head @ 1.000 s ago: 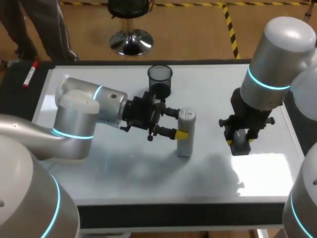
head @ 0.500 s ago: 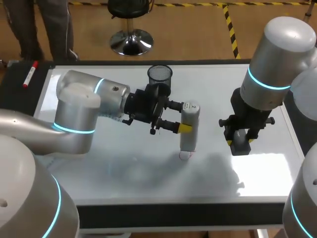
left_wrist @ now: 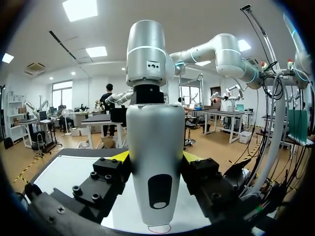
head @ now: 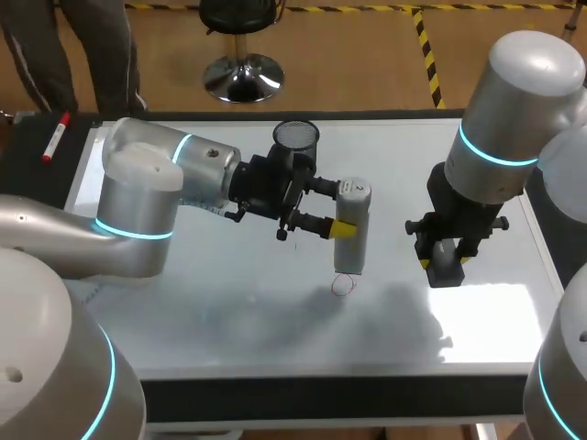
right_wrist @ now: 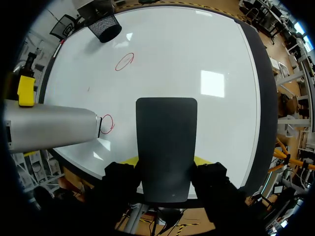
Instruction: Pick up the inspection probe, press it on each red-marked spot on the whiteboard one by one, put down the probe, pick up the eraser, and wipe off all the red marks.
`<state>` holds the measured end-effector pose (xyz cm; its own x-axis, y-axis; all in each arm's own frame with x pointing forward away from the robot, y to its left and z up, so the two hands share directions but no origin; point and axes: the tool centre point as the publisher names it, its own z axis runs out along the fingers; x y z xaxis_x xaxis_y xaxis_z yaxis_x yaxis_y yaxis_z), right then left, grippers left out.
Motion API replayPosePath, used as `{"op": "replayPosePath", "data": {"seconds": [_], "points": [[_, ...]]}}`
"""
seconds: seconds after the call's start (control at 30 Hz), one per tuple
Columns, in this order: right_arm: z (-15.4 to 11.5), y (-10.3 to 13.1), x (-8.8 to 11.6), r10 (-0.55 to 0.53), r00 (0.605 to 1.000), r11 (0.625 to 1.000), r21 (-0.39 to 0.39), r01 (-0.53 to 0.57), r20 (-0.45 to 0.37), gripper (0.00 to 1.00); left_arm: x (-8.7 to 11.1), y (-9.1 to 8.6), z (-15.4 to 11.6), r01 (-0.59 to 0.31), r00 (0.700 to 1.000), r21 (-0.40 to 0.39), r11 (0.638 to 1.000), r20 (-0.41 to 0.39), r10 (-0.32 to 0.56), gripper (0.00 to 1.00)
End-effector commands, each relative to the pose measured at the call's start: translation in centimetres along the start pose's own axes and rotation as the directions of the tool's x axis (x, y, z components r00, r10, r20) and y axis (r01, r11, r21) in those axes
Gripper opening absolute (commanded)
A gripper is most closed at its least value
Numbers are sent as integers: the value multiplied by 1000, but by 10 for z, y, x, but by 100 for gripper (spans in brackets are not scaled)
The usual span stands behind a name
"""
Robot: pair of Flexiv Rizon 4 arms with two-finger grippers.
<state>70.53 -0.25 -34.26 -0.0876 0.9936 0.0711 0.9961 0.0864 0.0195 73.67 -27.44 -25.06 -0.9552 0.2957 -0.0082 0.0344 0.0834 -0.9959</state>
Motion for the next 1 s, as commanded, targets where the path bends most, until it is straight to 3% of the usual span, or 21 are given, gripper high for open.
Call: {"op": "replayPosePath", "data": {"seconds": [0.03, 0.4, 1.0], "points": [[0, 0, -1, -2, 1000, 1000, -1, 2, -3, 0, 7, -10, -8, 0, 1000, -13, 1000, 7, 0, 0], [0, 0, -1, -2, 1000, 1000, -1, 2, -3, 0, 12, -19, -35, -8, 999, -31, 999, 39, 9, 0], [0, 0, -1, -2, 1000, 1000, -1, 2, -3, 0, 19, -28, -77, -30, 999, -10, 999, 11, 30, 0]]}}
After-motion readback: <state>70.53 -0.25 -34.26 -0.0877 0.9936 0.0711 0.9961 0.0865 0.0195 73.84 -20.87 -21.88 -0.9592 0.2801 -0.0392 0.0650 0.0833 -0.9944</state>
